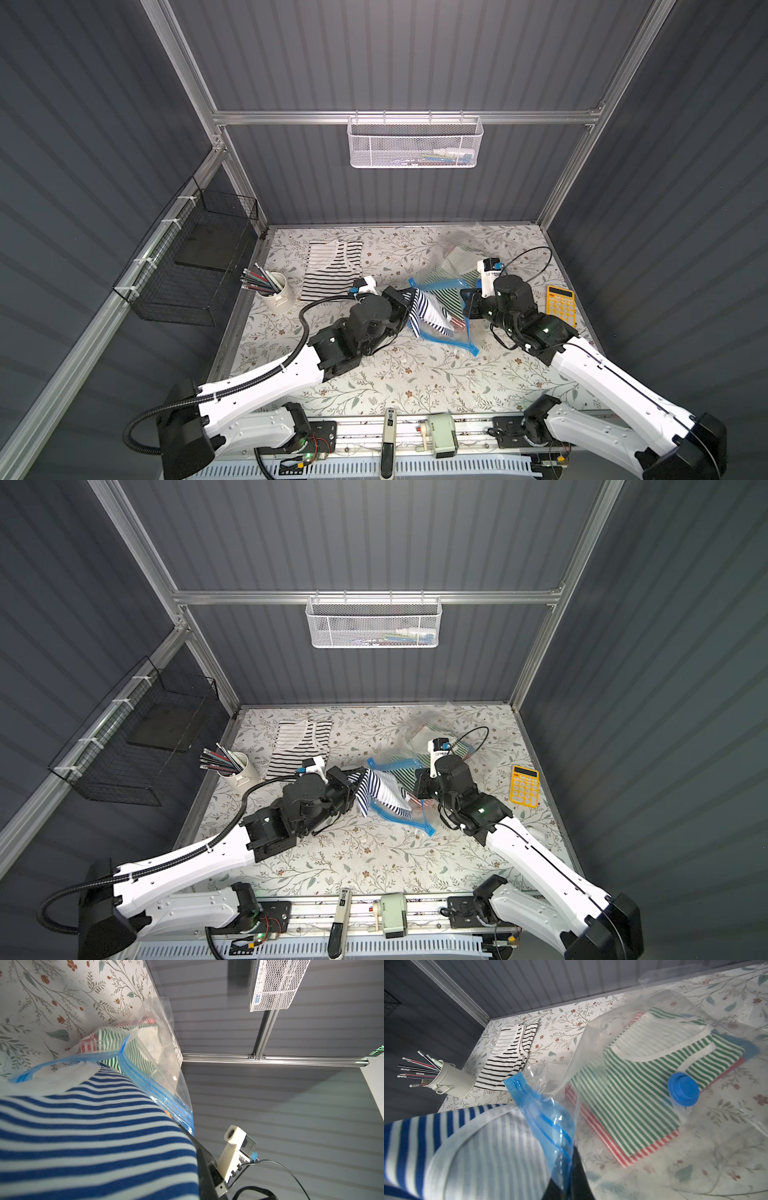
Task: Take the tank top out of the vacuum bag
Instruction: Take out the tank top from the vacuum bag.
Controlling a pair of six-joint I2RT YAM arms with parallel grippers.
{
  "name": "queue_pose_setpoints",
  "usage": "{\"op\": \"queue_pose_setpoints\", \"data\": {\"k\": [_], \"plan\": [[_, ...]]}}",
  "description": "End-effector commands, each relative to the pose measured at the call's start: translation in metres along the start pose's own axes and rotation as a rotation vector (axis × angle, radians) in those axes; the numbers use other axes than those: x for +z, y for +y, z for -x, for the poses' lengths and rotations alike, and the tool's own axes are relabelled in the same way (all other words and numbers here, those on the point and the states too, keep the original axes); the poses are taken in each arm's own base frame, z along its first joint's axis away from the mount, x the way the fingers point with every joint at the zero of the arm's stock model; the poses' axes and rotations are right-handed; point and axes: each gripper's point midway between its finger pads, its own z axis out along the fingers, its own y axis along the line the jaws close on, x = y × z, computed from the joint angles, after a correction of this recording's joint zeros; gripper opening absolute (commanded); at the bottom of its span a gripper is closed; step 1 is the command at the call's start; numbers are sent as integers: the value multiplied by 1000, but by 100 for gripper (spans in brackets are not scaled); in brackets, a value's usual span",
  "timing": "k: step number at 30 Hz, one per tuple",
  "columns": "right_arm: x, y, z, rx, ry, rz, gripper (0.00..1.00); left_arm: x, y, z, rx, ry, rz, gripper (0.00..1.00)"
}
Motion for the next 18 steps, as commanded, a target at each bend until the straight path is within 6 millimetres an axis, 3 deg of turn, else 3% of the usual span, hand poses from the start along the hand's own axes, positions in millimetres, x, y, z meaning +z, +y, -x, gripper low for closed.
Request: {"op": "queue_pose_setpoints", "data": {"k": [1, 9, 18], "plan": [[-5, -6, 3, 14, 2, -36, 0, -21, -28, 12, 29, -36, -46, 0], [-10, -10, -1, 26, 1, -44, 0, -55, -52, 36, 103, -107, -75, 0], [-9, -9, -3, 37, 5, -39, 0, -75, -42, 63, 143, -232, -38, 0]]}}
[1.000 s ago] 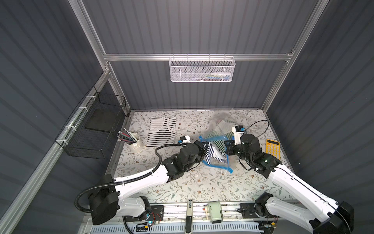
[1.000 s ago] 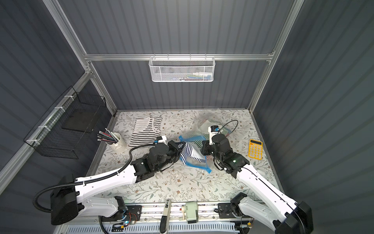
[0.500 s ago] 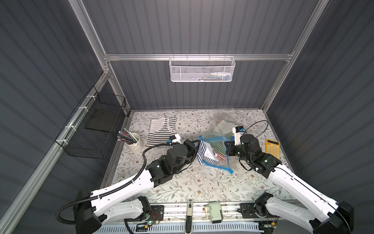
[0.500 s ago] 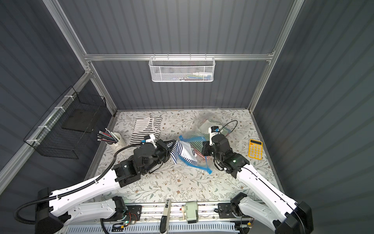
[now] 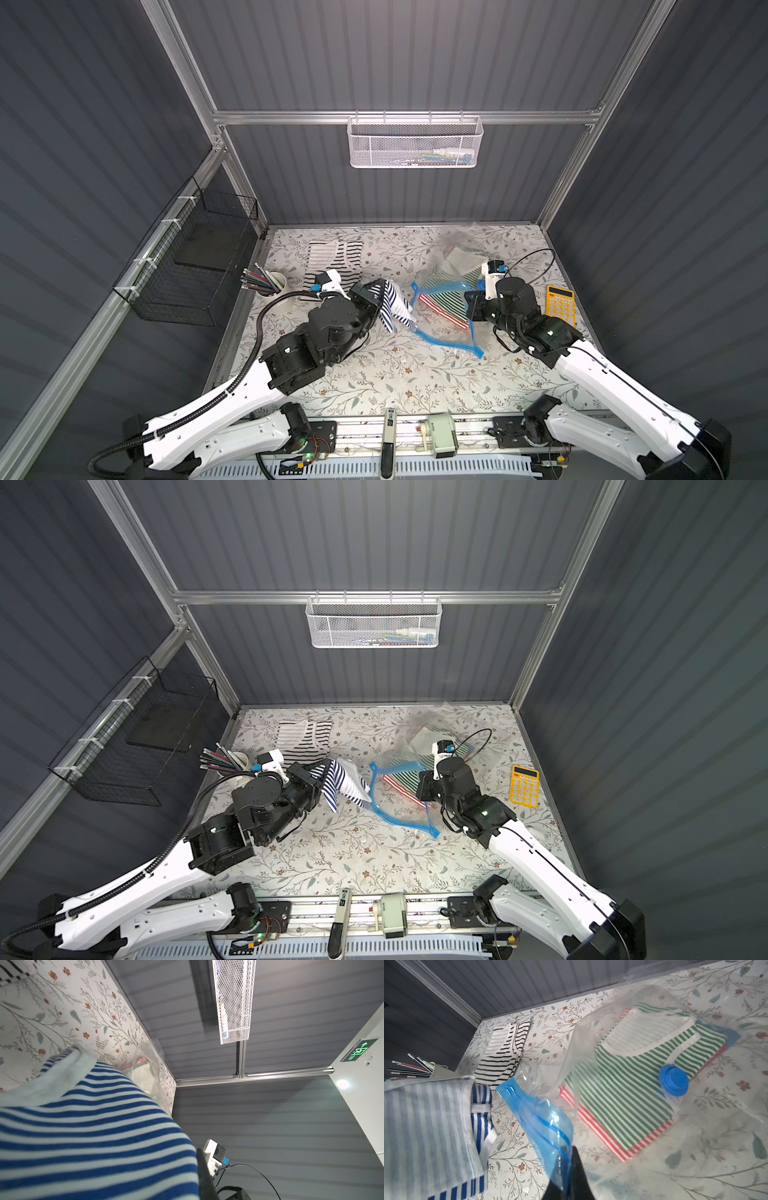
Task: Take the tank top out of the vacuum bag
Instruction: Take out the tank top from the vacuum bag, then place the tank top on the tank top.
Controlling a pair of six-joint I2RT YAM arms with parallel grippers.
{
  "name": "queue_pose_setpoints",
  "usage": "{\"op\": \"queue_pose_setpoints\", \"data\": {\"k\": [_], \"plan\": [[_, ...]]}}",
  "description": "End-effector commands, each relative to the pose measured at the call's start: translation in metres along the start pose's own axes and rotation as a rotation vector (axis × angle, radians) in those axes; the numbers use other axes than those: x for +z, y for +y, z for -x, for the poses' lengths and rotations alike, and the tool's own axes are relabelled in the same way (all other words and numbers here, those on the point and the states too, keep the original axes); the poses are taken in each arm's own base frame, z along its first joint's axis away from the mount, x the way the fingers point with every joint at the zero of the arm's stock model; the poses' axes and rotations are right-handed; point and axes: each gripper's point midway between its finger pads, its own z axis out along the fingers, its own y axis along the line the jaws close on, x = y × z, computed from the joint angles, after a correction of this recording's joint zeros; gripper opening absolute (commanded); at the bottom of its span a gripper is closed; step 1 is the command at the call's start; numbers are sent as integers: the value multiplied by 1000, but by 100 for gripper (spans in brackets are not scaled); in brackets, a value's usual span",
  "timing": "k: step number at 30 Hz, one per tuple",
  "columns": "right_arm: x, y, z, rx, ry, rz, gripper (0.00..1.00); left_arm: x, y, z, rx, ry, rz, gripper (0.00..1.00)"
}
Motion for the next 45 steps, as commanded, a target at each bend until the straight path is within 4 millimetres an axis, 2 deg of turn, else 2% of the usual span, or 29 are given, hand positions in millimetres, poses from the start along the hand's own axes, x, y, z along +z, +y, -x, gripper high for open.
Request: {"op": "queue_pose_setpoints", "data": {"k": [1, 7, 13, 18, 23, 27, 40, 45], "plan": [[-2, -2, 0, 10, 3, -6, 0, -8, -1, 18, 45, -82, 4, 0], [-6, -1, 1, 6, -7, 3, 0, -17, 3, 39, 87, -169, 22, 0], [-7, -1, -1, 14, -9, 8, 0, -9, 1, 36, 133, -153, 22, 0], [-7, -3, -2, 17, -11, 7, 0, -7, 0, 41, 180, -177, 22, 0], [-5, 1, -3, 27, -5, 23, 0, 12, 4, 41, 193, -163, 25, 0], [-4, 1, -5, 38, 0, 29, 0, 21, 0, 44, 208, -165, 11, 0], [0, -1, -21, 73, 40, 44, 0, 76, 31, 86, 127, -126, 43, 0], [2, -1, -27, 82, 42, 56, 0, 90, 18, 100, 193, -143, 52, 0]]}}
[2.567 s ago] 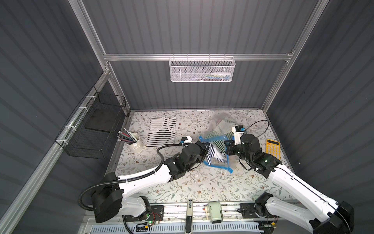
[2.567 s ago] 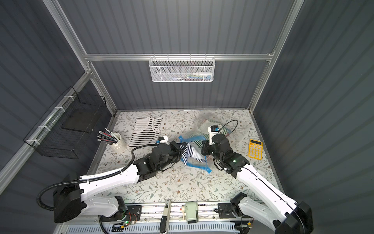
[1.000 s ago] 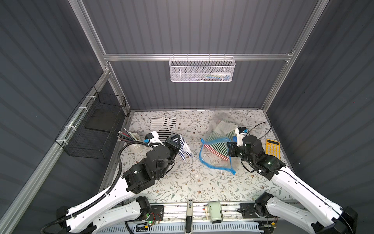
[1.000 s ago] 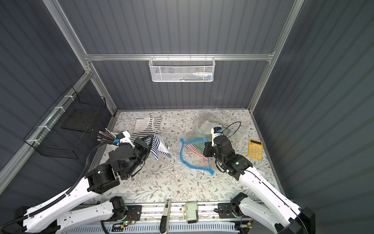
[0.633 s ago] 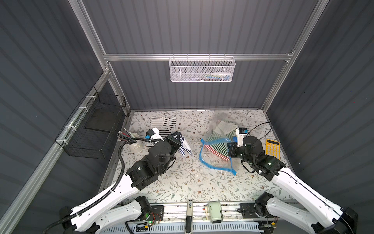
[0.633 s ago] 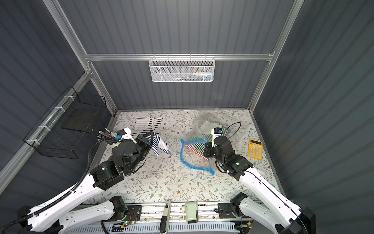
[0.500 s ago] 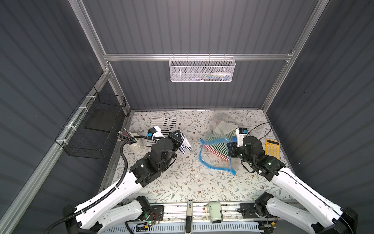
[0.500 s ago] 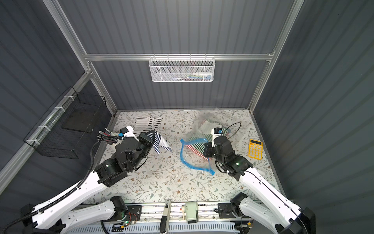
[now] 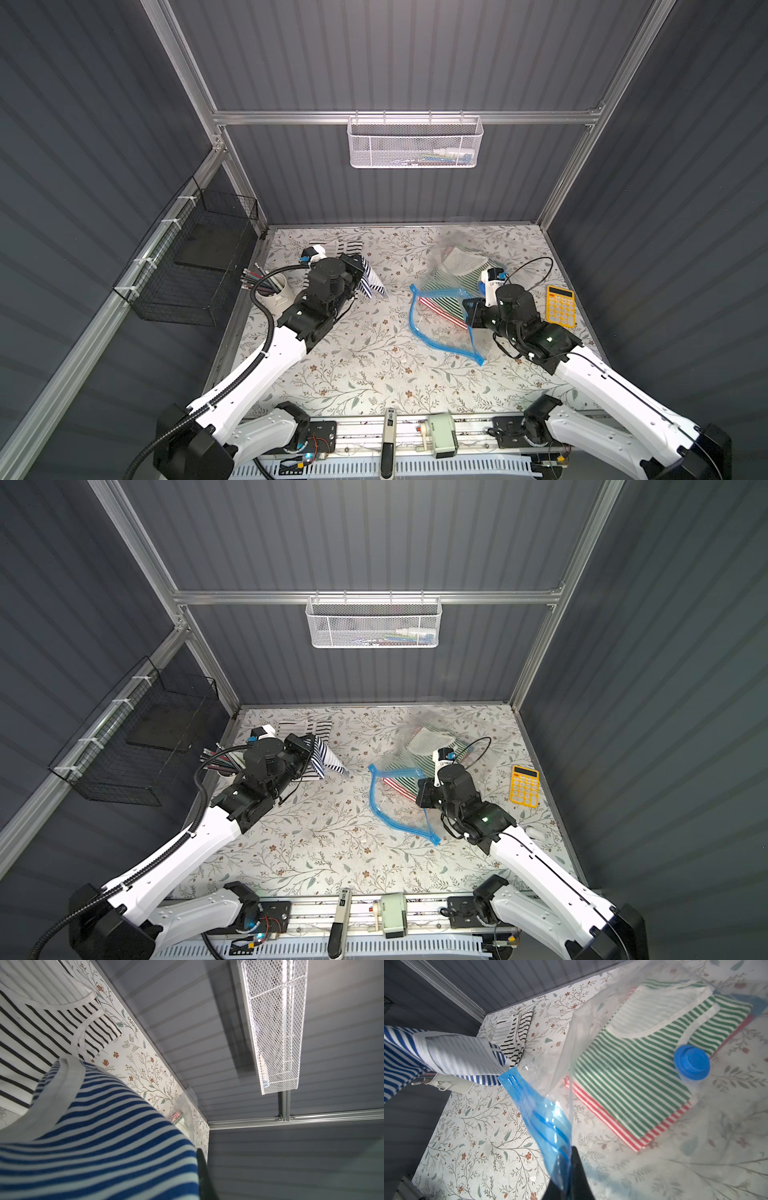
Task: Take the tank top out of the vacuum bag
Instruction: Place the tank top on the tank top.
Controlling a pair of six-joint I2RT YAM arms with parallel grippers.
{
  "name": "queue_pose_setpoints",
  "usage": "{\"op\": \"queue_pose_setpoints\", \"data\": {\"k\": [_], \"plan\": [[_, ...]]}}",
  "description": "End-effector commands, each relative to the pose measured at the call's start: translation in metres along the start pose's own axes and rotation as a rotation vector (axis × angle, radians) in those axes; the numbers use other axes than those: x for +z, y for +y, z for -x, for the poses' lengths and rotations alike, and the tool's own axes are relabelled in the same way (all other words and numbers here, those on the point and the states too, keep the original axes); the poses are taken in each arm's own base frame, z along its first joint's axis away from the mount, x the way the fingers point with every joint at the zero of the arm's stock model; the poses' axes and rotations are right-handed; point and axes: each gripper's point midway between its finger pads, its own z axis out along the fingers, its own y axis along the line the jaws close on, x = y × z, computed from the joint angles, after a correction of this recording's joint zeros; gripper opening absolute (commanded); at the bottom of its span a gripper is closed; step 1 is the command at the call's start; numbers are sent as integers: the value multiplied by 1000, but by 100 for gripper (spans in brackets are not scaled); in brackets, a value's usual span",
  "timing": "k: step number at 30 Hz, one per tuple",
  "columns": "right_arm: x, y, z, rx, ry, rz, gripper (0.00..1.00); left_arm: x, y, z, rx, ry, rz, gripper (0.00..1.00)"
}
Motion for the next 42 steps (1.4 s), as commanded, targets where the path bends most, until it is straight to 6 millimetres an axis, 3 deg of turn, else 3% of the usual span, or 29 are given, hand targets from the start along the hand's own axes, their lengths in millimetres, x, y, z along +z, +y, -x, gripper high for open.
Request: {"op": "queue_pose_setpoints", "data": {"k": [1, 23, 42], "plan": [[0, 3, 0, 16, -4, 25, 0, 1, -39, 15, 32, -11, -99, 0], [6, 7, 3, -14, 10, 24, 0, 73, -23, 98, 75, -136, -52, 0], [33, 17, 12, -72, 59, 21, 0, 153, 20, 155, 89, -160, -5, 0]]}}
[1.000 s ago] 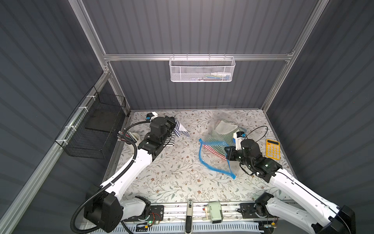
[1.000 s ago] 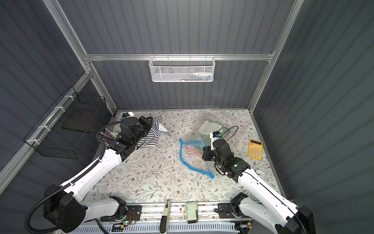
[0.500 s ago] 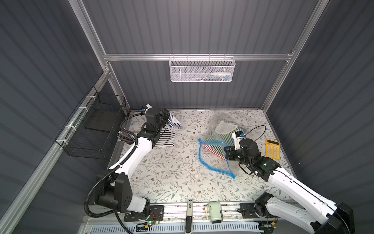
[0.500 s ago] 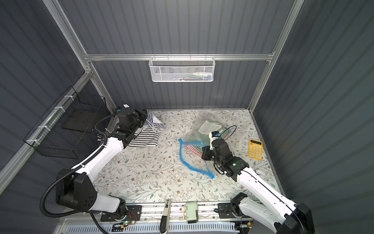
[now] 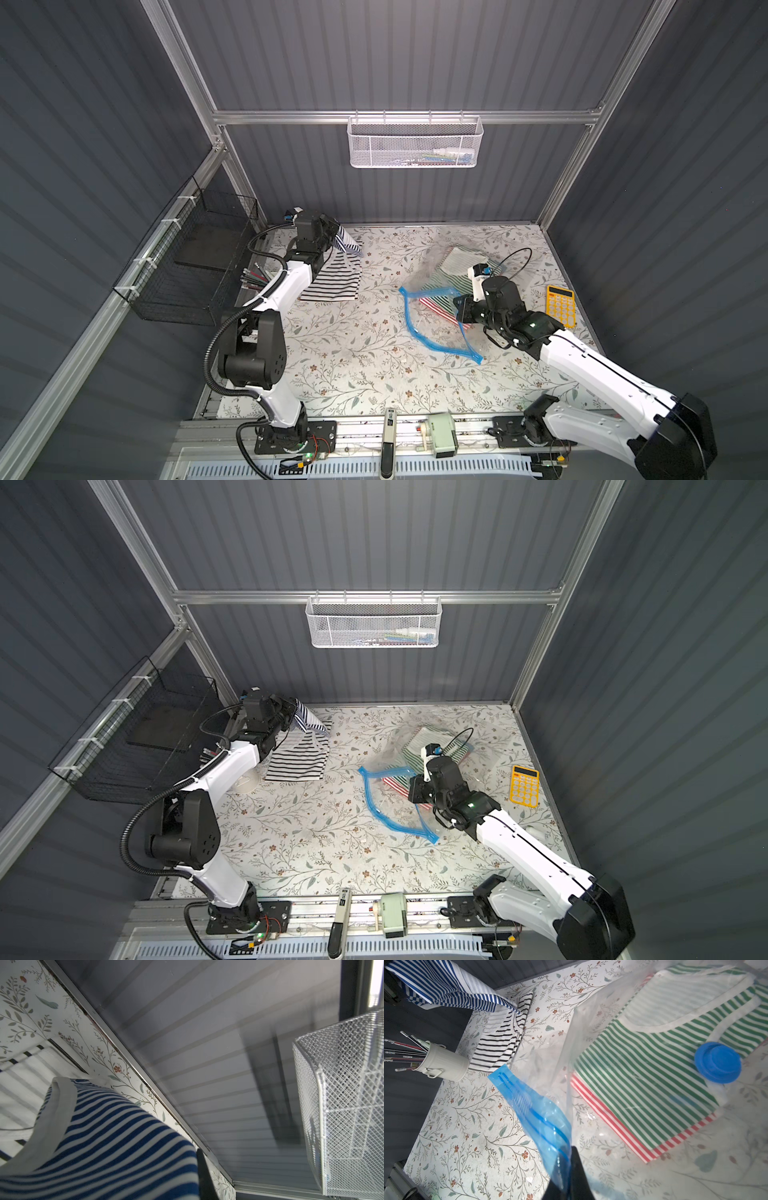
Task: Take the tank top out of the vacuum bag
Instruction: Place the tank top on the tank top.
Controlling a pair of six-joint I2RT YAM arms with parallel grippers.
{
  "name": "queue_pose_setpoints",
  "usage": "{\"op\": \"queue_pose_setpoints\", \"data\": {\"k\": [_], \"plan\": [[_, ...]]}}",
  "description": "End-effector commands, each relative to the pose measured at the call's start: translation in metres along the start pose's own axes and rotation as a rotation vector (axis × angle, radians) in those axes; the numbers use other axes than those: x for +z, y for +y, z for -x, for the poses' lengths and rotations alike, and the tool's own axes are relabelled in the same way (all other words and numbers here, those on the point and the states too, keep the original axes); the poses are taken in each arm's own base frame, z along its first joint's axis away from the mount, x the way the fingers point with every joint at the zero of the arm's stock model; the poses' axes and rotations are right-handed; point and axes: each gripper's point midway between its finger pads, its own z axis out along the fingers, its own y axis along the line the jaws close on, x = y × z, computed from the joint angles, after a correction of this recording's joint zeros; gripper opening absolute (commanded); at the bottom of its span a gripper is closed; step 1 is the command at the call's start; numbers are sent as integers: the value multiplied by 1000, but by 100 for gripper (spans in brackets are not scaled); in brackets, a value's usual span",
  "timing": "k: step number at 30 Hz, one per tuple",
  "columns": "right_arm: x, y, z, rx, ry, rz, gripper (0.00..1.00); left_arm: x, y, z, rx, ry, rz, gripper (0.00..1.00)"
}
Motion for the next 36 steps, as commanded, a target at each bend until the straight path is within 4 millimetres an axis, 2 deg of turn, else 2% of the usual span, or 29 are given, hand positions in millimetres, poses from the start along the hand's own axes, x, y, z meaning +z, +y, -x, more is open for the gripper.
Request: {"op": "queue_pose_setpoints", "data": {"k": [1, 3, 19, 30, 36], "plan": [[-1, 8, 16, -18, -27, 19, 0, 3, -36, 24, 41, -38, -109, 0], [7, 6, 13, -19, -5, 9, 0, 8, -36, 29, 46, -45, -108, 0], [23, -3, 14, -8, 19, -9, 0, 57, -11, 51, 46, -27, -82, 0], [26, -7, 15, 2, 23, -9, 0, 63, -6, 52, 45, -23, -74, 0], [24, -6, 16, 9, 15, -3, 0, 56, 23, 38, 13, -3, -6, 0]]}}
